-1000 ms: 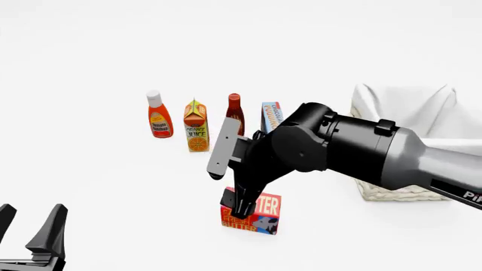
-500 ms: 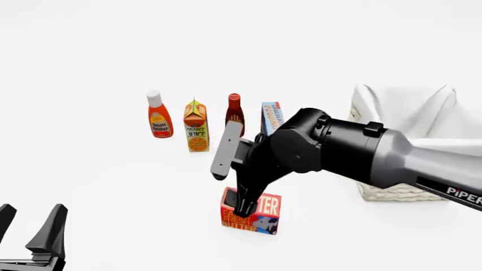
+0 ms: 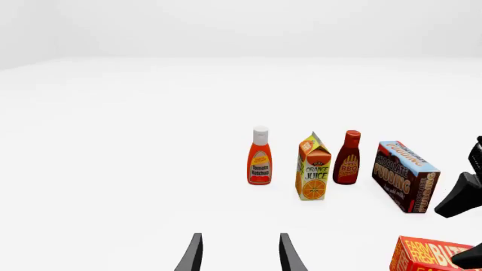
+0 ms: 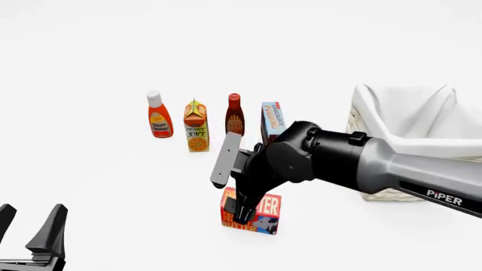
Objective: Pick the butter and place it in the basket.
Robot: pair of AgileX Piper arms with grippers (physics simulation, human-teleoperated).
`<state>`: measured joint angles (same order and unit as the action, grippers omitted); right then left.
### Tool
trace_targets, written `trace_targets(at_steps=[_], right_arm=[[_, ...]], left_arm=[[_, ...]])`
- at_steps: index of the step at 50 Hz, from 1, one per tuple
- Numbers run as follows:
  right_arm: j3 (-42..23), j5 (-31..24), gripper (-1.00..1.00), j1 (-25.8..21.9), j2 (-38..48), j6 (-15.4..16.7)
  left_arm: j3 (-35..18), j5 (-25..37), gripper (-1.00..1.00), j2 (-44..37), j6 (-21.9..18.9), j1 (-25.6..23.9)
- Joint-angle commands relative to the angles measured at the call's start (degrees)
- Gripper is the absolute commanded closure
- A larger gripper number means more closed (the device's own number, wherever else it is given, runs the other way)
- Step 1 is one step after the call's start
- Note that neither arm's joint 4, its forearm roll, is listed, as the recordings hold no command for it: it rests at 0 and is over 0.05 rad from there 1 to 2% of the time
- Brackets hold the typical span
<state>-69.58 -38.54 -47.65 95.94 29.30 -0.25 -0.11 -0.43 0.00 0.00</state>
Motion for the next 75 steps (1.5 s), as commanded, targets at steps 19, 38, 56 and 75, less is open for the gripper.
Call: trace_targets(at_steps=[19,38,56,75], right_arm=[[2.08,2.96,-1.00,0.64,1.88,-0.36],[2.78,3.84,-1.00,1.32,1.81,-0.70],[3.28,5.09,-1.00,1.78,2.63,-0.90],[4.56,6.99,-1.00,1.60,3.83,-1.49]], left_arm=[[0.00,0.00,-1.00,0.00,0.00,0.00],[0.00,0.00,-1.00,0.00,0.00,0.00],[0.00,0.00,-1.00,0.00,0.00,0.00],[0.00,0.00,-1.00,0.00,0.00,0.00]])
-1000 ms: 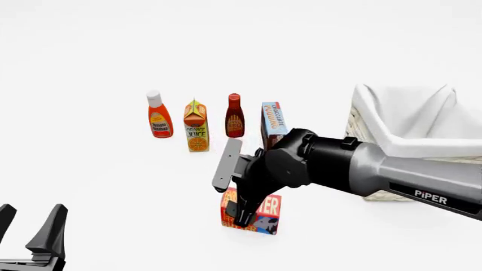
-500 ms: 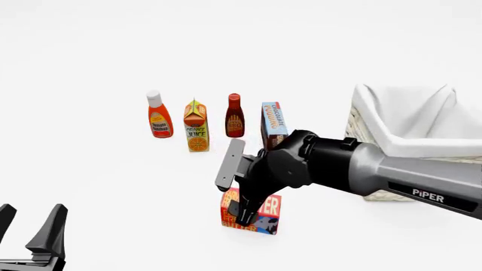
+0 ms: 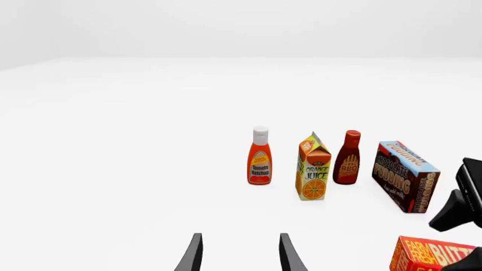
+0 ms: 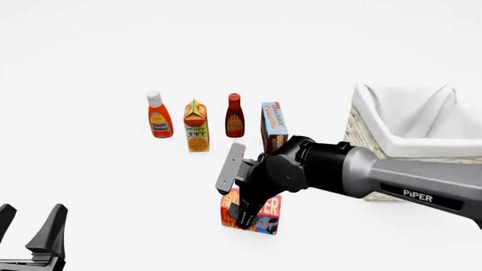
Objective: Pick the butter and place it in the basket.
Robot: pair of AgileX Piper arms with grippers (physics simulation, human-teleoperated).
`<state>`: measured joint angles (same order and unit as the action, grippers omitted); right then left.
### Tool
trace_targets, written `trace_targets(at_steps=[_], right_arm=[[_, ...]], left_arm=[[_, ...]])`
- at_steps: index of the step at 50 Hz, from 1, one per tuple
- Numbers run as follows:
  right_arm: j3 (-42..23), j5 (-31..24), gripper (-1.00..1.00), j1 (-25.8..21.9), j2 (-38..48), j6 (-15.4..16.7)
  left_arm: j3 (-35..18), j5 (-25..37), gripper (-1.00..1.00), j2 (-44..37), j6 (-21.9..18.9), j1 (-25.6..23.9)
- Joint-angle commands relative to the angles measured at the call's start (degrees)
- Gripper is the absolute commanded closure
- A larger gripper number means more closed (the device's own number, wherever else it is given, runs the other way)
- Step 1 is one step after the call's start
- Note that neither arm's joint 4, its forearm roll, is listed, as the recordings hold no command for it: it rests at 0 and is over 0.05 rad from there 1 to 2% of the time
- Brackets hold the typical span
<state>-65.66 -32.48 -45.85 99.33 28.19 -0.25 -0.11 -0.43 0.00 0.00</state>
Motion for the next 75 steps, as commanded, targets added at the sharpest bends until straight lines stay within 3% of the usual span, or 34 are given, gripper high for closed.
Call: trace_targets(at_steps=[1,75], right_arm=[[0.65,1.02,-1.00,-0.21,0.61,-0.37],[0.04,3.88,-1.00,1.14,4.63,-0.73]], left_arm=[[0.00,0.00,-1.00,0.00,0.00,0.00],[0.00,0.00,-1.00,0.00,0.00,0.00]])
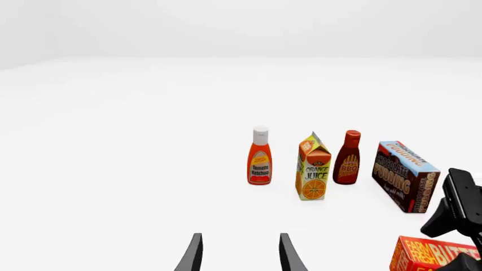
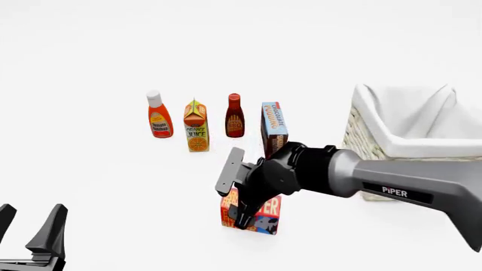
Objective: Pick the butter and place it in the basket.
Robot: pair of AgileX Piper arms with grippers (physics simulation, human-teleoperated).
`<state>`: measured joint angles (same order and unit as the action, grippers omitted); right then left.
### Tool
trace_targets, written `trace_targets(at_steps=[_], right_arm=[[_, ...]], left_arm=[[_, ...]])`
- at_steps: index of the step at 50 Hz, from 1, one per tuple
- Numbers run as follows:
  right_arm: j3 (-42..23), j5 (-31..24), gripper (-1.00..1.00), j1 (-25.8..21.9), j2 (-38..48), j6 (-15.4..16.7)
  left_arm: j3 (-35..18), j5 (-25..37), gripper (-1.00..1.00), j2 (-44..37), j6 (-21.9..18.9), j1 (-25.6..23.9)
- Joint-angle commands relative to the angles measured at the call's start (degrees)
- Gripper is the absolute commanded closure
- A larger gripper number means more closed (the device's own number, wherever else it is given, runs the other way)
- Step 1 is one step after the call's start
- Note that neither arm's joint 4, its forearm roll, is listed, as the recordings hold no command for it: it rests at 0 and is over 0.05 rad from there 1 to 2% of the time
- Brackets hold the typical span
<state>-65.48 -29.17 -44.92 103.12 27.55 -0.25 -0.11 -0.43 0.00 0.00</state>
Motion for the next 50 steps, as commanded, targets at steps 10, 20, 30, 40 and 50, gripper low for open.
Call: trace_targets(at_steps=[10,20,30,40,50], right_arm=[[-0.19,1.39,-1.00,0.07,2.07,-0.20],[-0.81,1.88,-1.00,-0.07,3.31,-0.36],[-1.56,2.70,-1.00,-0.22,4.76,-0.35],[0.72,5.99,-1.00,-2.75,2.52,-2.49],[9.18,12.72,1.00,-7.79,-7.98,-0.30]], left_arm=[[0.00,0.00,-1.00,0.00,0.00,0.00],[0.00,0.00,-1.00,0.00,0.00,0.00],[0.00,0.00,-1.00,0.00,0.00,0.00],[0.00,0.00,-1.00,0.00,0.00,0.00],[0.00,0.00,-1.00,0.00,0.00,0.00]])
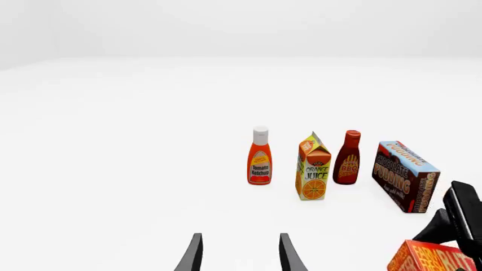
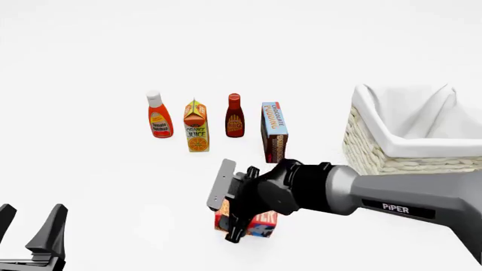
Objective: Pick the butter and place it in the basket.
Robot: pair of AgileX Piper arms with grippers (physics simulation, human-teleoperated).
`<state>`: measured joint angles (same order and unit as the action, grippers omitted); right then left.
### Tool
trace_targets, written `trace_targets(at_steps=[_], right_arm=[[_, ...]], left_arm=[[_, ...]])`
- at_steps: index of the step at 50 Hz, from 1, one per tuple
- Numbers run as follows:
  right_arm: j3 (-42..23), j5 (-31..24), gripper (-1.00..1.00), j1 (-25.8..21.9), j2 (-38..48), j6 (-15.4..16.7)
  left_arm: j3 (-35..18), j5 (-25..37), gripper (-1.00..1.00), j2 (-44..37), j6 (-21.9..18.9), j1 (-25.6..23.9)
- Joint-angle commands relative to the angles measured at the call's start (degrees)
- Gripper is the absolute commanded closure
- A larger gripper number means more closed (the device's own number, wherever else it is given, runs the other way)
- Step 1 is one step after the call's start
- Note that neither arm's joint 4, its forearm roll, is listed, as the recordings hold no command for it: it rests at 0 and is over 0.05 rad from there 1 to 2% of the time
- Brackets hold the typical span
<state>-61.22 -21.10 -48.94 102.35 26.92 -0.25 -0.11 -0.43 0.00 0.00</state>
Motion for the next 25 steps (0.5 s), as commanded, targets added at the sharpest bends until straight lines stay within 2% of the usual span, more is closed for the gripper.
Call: trace_targets(at_steps=[1,4,25], right_arm=[[4.92,4.65,1.00,-3.77,-7.21,0.33],[6.61,5.21,1.00,-5.28,-10.48,-0.12],[6.12,4.45,1.00,-5.86,-18.83,0.46]], left_arm=[[0.00,0.00,-1.00,0.00,0.00,0.00],[0.00,0.00,-1.00,0.00,0.00,0.00],[0.00,0.00,-1.00,0.00,0.00,0.00]])
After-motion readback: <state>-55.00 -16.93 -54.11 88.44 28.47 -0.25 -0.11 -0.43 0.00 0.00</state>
